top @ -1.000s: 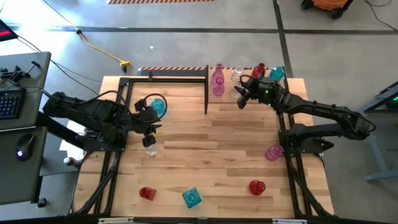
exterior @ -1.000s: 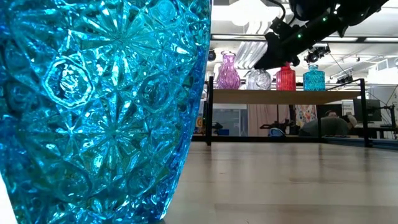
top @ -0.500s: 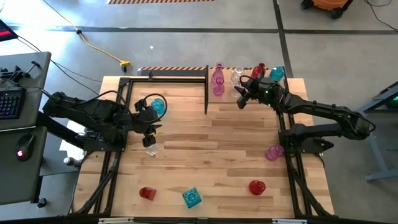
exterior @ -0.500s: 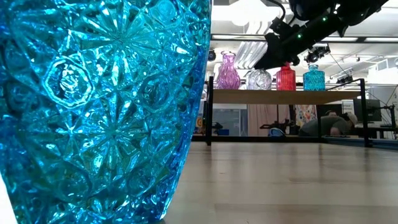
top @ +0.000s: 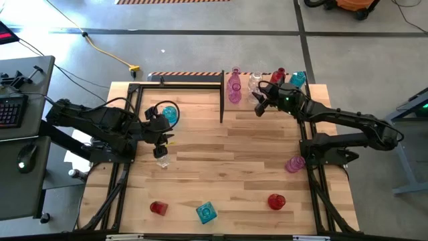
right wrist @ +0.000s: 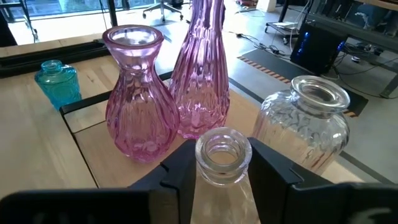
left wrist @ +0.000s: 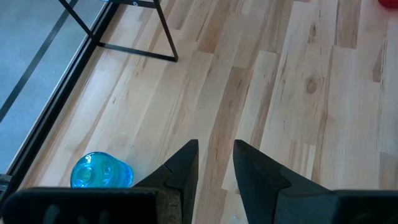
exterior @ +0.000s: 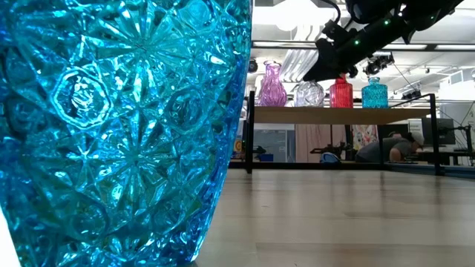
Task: Sort vases onto shelf
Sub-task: Put the bottom transparent vase on the shelf aligned with the other transparent vase
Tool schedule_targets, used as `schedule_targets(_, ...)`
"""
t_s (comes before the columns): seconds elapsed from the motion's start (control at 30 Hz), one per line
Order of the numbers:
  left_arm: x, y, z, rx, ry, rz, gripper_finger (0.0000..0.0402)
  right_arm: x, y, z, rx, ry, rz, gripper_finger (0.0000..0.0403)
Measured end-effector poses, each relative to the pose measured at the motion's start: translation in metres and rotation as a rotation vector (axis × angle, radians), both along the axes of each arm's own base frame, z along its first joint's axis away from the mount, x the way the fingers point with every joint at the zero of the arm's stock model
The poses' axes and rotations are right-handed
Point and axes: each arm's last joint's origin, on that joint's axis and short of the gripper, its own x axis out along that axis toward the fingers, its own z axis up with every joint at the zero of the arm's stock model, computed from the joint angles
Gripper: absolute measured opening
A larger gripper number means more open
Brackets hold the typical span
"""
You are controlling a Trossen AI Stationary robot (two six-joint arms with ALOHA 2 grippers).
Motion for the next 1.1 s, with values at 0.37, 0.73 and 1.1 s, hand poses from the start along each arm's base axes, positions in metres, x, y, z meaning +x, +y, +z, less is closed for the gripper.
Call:
schedule_targets(0.37, 0.0, 0.0, 0.0, 0.0, -0.001, 0.0, 0.009, 0.012, -0.008, -0.009, -0.005, 0.014, -0.033, 0.011)
schedule_targets(0.73, 0.0, 0.0, 0.0, 0.011, 0.004, -0.013, 0.009, 0.009, -0.007, -0.008, -0.011, 0.022, -0.056, 0.011)
schedule_targets(1.1, 0.0, 0.0, 0.0, 0.01, 0.001, -0.013, 0.009, 0.009, -0.007, -0.009, -0.009, 0.028, -0.072, 0.0134)
